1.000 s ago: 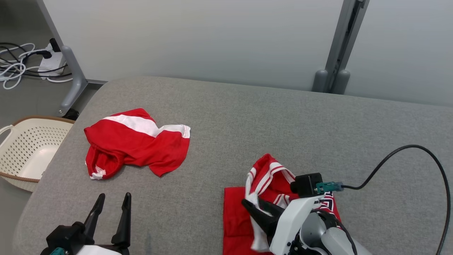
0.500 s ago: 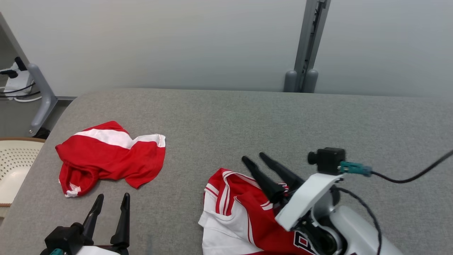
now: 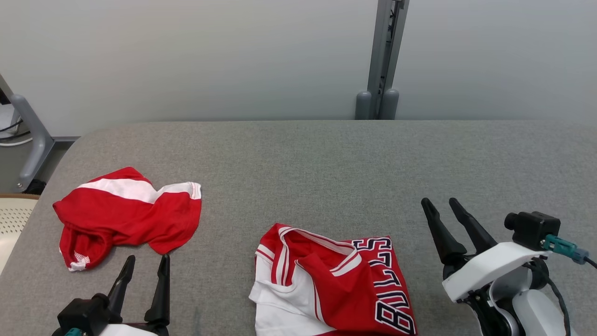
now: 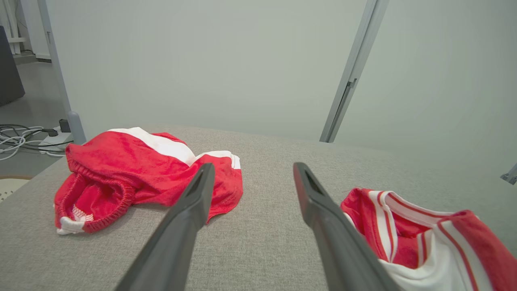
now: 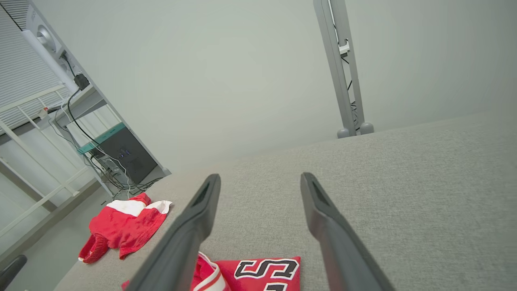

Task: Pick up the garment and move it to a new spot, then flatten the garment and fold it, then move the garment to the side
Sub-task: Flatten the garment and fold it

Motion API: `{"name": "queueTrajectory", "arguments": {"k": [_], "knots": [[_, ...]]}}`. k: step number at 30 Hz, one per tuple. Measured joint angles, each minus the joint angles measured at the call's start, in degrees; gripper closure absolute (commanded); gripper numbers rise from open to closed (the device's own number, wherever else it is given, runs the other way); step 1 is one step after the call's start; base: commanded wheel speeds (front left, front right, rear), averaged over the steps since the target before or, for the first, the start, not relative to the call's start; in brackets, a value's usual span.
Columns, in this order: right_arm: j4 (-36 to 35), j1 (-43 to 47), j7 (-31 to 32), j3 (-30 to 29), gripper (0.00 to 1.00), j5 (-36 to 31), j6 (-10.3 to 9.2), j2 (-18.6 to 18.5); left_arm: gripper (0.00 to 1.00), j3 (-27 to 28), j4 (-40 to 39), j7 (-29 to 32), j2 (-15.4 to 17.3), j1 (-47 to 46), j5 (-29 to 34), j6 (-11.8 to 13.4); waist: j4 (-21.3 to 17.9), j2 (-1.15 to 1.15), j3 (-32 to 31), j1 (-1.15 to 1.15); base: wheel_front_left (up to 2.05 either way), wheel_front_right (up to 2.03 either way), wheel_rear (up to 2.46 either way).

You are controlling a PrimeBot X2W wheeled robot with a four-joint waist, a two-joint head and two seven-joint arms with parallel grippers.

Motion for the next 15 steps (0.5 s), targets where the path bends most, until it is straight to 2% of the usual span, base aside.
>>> {"name": "queueTrajectory", "arguments": {"k": [11, 12, 13, 14, 15], "knots": [[3.79, 1.05, 2.99, -5.3, 0.0, -10.72, 0.0, 3.72, 0.0, -0.69, 0.09, 0.0, 0.18, -0.18, 0.01, -0.01, 0.75, 0.0, 0.31, 0.0, 0.0, 0.0, 0.0], [4.55, 0.77, 2.99, -5.75, 0.2, -12.43, 0.0, 3.77, 0.0, -0.73, 0.08, 0.0, 0.26, -0.19, -0.1, -0.01, 0.97, 0.0, 0.31, 0.0, 0.0, 0.0, 0.0], [5.03, 0.52, 2.98, -6.27, 0.55, -13.81, 0.0, 3.9, 0.0, -0.7, 0.09, 0.0, 0.34, -0.19, -0.14, -0.01, 1.2, 0.0, 0.3, 0.0, 0.0, 0.0, 0.0], [5.49, 0.31, 2.96, -6.79, 0.7, -15.05, 0.0, 4.11, 0.0, -0.81, 0.07, 0.0, 0.38, -0.2, -0.15, -0.01, 1.45, 0.0, 0.3, 0.0, 0.0, 0.0, 0.0], [6.14, 0.12, 2.68, -7.06, 1.0, -17.01, 0.0, 4.3, 0.0, -0.81, 0.09, 0.0, 0.41, -0.21, -0.15, -0.01, 1.72, 0.0, 0.29, 0.0, 0.0, 0.0, 0.0]]}}
